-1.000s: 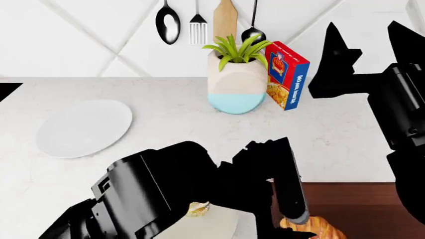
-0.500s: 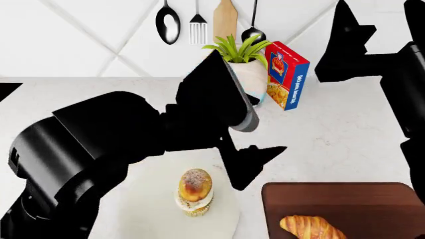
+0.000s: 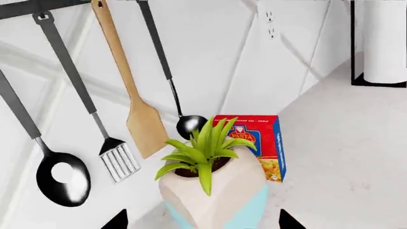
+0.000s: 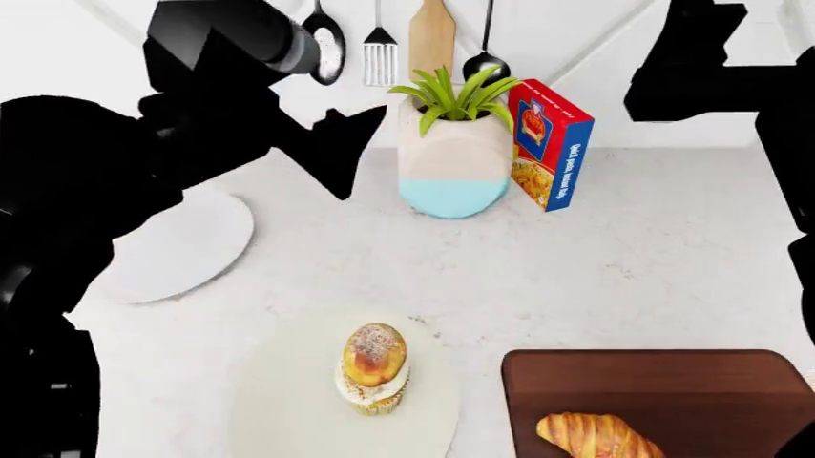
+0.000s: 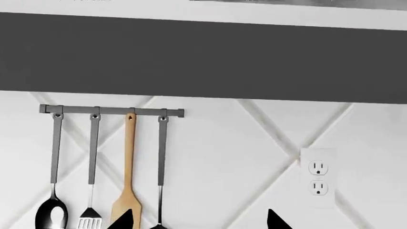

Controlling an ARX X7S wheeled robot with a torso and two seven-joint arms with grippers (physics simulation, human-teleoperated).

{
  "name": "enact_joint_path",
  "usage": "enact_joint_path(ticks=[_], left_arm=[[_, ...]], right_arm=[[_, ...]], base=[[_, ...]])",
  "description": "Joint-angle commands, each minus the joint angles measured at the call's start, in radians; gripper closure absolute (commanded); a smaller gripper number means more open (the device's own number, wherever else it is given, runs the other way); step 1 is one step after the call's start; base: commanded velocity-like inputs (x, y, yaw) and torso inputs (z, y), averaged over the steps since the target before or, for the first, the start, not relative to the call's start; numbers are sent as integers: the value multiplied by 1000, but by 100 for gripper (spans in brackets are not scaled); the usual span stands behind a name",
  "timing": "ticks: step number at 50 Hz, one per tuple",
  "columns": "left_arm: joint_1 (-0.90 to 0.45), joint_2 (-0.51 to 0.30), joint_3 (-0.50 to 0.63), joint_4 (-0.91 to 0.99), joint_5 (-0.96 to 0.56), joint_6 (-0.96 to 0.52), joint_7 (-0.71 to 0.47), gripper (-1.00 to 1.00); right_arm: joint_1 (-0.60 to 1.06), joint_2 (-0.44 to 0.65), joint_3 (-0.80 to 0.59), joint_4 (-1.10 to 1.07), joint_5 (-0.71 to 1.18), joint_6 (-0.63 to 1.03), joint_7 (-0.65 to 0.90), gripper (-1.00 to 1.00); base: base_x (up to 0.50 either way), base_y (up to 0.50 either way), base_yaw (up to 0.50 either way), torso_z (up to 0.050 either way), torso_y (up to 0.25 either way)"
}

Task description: From the different types of pastries on the counter, select a croissant and place it on the cutting board. Then retrieve a jar of jam from the cabinet and place it alongside the croissant on the cutting board.

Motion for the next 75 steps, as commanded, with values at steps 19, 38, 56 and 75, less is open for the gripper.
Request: enact_joint_path(ticks=[19, 38, 56, 75], left_arm=[[-25, -113, -43, -81, 219, 48, -245, -100], [7, -126, -55, -63, 211, 58, -246, -100], [15, -131, -50, -70, 212, 62, -251, -100], [27, -148, -23, -51, 205, 34, -246, -100]], right_arm=[[75, 4, -101, 43, -25, -14, -7, -100], [264, 12, -148, 46, 7, 10, 12, -100], [467, 22, -236, 132, -80, -27, -52, -100], [773, -31, -442, 464, -264, -116, -257, -100]], base=[[0, 0, 0, 0, 0], [0, 0, 0, 0, 0], [0, 0, 0, 0, 0], [0, 0, 0, 0, 0]])
